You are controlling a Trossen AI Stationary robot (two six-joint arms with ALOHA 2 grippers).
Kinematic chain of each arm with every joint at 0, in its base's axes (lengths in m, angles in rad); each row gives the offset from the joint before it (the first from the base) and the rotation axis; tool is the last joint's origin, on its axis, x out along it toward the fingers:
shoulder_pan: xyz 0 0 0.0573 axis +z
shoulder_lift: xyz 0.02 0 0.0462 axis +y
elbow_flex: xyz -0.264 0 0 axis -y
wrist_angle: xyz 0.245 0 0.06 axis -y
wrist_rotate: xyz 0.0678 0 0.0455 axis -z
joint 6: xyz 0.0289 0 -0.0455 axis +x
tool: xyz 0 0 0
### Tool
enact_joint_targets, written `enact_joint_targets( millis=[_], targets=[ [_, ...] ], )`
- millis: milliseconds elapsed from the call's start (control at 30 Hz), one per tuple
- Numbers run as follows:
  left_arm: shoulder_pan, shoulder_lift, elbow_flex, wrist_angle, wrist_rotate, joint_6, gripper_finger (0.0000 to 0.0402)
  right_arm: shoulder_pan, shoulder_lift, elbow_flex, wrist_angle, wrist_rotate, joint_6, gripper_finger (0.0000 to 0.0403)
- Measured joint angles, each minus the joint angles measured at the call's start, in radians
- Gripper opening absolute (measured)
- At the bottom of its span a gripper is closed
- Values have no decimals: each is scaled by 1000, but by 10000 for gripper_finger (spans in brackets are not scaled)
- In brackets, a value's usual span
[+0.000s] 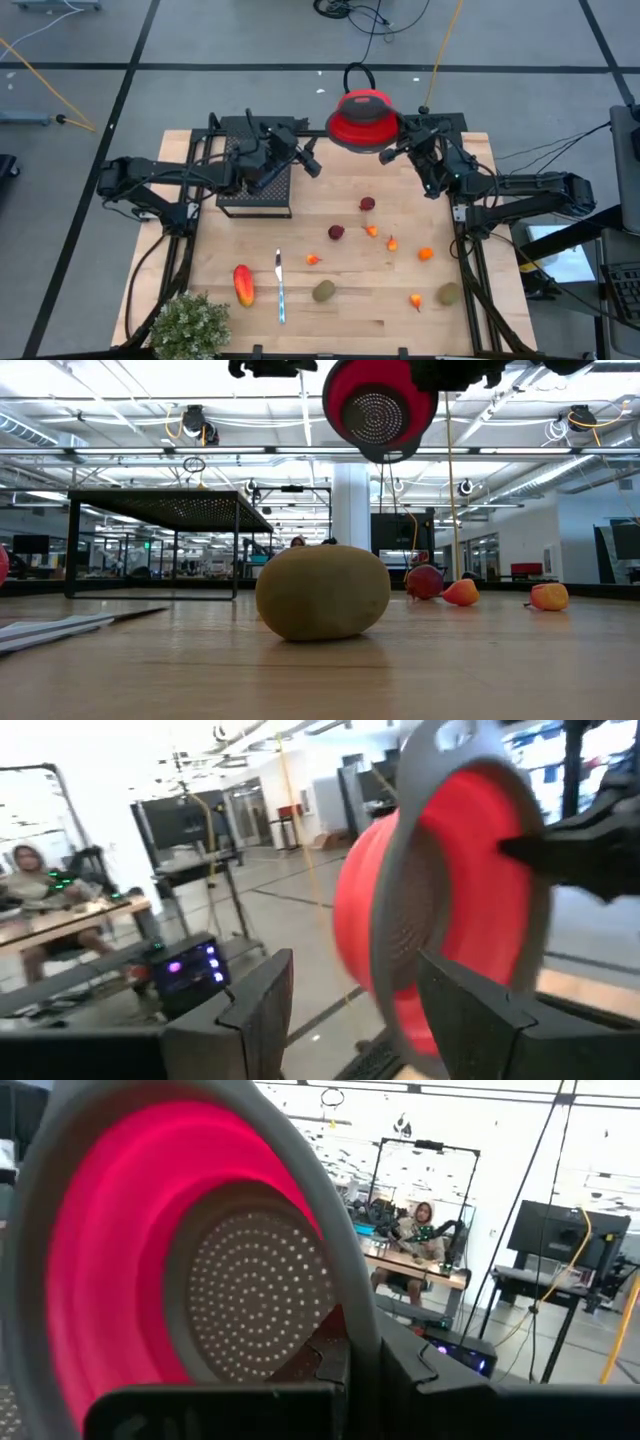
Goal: Pick & Place Fruit
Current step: Put the red strainer bowl on the shelf
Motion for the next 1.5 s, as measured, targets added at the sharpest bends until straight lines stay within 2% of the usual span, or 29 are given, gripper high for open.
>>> enact_joint_targets(
  millis=[167, 300, 733, 833, 1033, 1067, 1267, 1500],
  targets=[
    [17, 15, 0, 9, 120, -79, 212, -3, 4, 0, 24, -13, 14, 7],
    [37, 46, 0, 27, 157, -111, 212, -3, 8, 0, 25, -89, 96, 7],
    [50, 70, 0, 27, 77, -146, 206, 29, 23, 0, 25, -104, 116, 7],
    [50, 70, 0, 24, 77, -159, 169, 27, 22, 0, 26, -103, 116, 8],
    [43, 70, 0, 23, 109, -164, 28, 28, 23, 0, 25, -108, 116, 19],
    [44, 70, 0, 27, 117, -167, 17, 28, 23, 0, 24, -109, 116, 19],
    [53, 68, 0, 26, 101, -171, 10, 27, 21, 0, 26, -197, 118, 25],
    [62, 63, 0, 16, 69, -166, 5, 28, 21, 0, -67, -215, 118, 79]
  ],
)
